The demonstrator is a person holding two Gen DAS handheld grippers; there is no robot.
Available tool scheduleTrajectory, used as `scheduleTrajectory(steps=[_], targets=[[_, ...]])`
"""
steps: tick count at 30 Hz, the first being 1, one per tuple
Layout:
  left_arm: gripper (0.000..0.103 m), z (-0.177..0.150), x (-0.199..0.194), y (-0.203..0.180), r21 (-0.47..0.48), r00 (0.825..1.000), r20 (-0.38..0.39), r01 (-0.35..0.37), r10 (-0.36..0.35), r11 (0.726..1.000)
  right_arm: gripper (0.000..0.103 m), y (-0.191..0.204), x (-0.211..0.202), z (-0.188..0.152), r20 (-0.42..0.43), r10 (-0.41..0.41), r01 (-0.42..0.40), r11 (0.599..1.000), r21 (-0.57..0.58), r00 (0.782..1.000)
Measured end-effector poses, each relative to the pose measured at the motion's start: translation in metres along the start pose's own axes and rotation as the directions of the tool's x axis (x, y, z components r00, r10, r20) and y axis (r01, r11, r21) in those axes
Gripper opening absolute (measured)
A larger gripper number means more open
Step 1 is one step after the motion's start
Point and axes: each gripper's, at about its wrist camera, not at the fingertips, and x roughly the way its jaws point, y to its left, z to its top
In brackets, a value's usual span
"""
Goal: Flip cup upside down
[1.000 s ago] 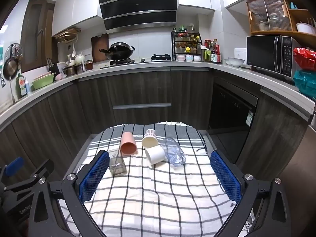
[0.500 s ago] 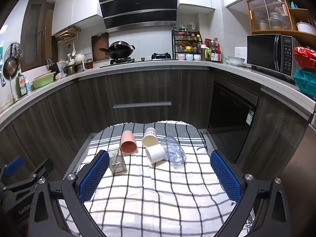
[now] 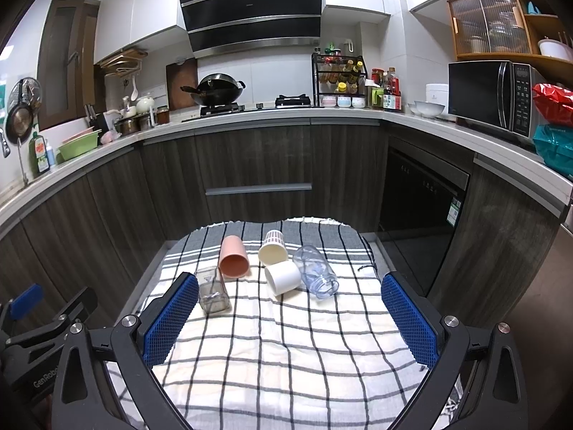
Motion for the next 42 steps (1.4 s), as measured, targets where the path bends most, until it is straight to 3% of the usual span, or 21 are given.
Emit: scheduleTrajectory(steps=[28,42], targets=[[0.103,0.008,-0.001,-0.007,0.009,1.0,0.014,-0.013,0.013,1.0,0.102,0.002,0.0,0.002,0.007,0.012,-0.012,1.0,0.014,1.0],[0.103,0.019,0.037,-0.008,-0.003,0.999,-0.046,-0.024,0.024,1.0,0.102,0.007,0.024,0.019,-0.008,0.022,-0.022,1.0,-0.009,1.0]])
